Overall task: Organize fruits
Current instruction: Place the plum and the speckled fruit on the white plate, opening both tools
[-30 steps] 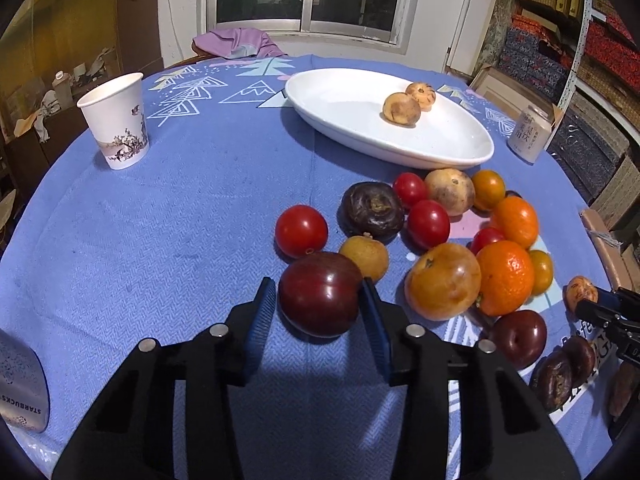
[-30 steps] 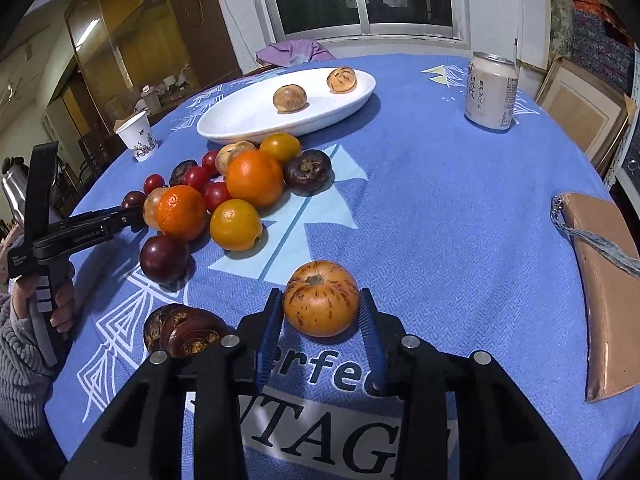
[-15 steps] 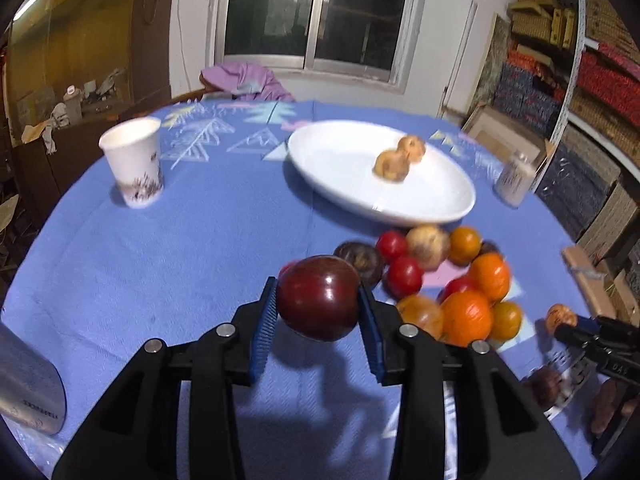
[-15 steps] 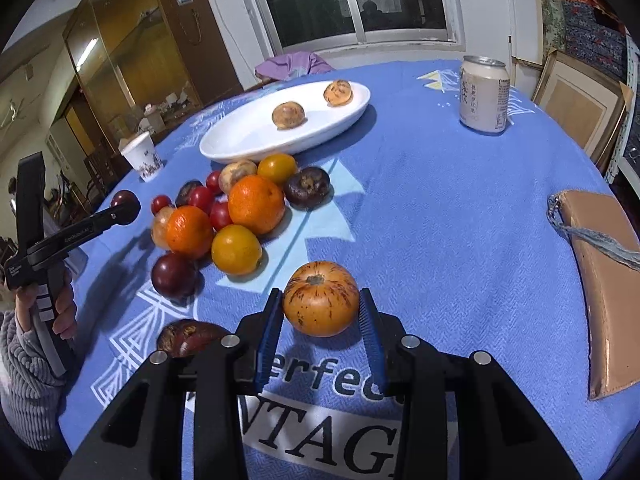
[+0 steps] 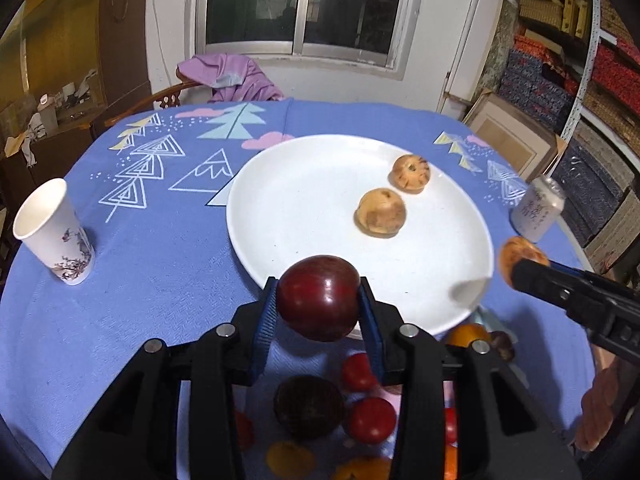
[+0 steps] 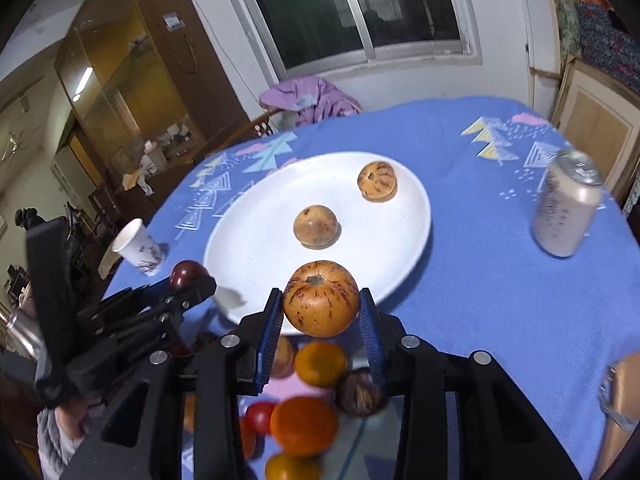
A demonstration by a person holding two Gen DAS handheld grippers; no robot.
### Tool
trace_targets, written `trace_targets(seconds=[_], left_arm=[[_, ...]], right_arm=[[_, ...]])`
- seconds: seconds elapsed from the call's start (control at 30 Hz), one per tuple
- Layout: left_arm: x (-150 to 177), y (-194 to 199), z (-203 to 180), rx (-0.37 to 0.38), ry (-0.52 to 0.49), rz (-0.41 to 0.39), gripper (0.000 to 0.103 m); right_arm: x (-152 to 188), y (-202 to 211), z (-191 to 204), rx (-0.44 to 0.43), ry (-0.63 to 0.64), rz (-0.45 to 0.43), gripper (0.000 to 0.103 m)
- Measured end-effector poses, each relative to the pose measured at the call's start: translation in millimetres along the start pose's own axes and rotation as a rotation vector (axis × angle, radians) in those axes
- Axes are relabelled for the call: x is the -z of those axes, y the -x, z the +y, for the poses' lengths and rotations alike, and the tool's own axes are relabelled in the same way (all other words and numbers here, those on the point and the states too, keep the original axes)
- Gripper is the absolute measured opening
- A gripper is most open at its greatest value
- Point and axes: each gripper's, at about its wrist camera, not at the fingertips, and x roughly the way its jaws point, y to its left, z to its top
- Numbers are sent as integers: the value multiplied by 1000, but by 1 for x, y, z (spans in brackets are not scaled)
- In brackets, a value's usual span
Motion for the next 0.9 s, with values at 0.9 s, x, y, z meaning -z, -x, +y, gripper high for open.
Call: trace_targets(seconds=[0.9], left_arm=[[51,69,64,-41,104,-84,72]], right_arm=[[65,82,-7,-123,-28,-147,66]])
